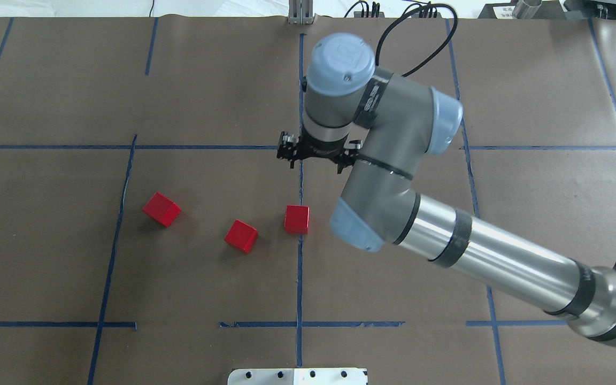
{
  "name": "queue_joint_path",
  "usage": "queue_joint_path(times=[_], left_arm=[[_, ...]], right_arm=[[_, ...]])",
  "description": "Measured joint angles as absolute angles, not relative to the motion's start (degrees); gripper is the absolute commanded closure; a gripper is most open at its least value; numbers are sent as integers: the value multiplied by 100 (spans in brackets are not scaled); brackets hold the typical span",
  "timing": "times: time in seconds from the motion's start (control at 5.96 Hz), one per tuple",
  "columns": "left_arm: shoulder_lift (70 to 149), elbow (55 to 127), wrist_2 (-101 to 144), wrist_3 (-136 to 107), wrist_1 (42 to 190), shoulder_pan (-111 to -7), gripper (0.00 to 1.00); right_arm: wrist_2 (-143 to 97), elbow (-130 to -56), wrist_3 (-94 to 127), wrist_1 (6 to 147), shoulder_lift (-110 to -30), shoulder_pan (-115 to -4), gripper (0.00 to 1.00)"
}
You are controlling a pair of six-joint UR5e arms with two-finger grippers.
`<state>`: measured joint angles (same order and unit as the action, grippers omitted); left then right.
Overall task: Form red blocks into L shape at center
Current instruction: 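Set the cube down at center, open the right gripper and withdraw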
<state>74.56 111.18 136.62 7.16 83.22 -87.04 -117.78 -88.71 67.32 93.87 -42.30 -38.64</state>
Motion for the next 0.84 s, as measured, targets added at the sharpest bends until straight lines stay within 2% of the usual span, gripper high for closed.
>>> queue_joint_path(times=[0.34,0.84], left_arm=[[7676,11173,13648,683,8360,-8701,0],[8376,11225,13751,552,8349,-8698,0]], right_arm=[[-12592,-9127,4916,9564,-5009,-5185,0],[-13139,-9183,1294,9580,-6612,-7089,0]])
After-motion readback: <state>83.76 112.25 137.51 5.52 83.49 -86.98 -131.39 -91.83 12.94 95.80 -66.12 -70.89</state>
